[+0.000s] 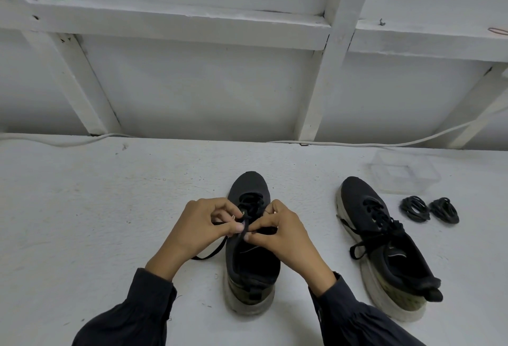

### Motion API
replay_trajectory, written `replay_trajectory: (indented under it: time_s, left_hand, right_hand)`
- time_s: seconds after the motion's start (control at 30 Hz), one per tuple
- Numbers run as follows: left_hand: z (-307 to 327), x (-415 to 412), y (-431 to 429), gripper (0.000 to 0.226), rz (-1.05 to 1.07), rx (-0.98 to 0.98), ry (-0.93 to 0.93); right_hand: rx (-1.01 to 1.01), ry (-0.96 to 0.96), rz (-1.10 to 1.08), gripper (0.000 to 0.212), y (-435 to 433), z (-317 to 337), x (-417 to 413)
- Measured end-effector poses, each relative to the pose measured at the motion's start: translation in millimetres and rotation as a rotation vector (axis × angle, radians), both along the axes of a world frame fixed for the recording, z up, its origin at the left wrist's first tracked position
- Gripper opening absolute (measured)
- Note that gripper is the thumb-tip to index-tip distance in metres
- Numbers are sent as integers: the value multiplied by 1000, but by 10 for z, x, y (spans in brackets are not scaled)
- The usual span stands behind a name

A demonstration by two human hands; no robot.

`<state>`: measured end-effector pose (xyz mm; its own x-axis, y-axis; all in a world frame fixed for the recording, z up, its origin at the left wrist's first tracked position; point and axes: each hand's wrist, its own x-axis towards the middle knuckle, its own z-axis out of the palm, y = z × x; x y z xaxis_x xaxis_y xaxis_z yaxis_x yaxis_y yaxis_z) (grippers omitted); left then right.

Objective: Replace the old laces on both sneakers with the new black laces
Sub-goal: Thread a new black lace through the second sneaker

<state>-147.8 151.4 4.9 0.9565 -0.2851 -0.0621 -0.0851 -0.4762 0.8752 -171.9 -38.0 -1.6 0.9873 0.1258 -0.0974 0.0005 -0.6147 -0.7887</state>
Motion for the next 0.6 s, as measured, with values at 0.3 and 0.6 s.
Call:
replay_trajectory:
  time_s: [0.3,0.6]
  left_hand:
    - [-99,-88,38,25,-218,77,-155]
    - [-159,-62,-61,24,-192,39,-230]
  right_hand:
    - [84,15,-12,15,10,-42,17]
    - [243,66,42,8,-14,-95,59]
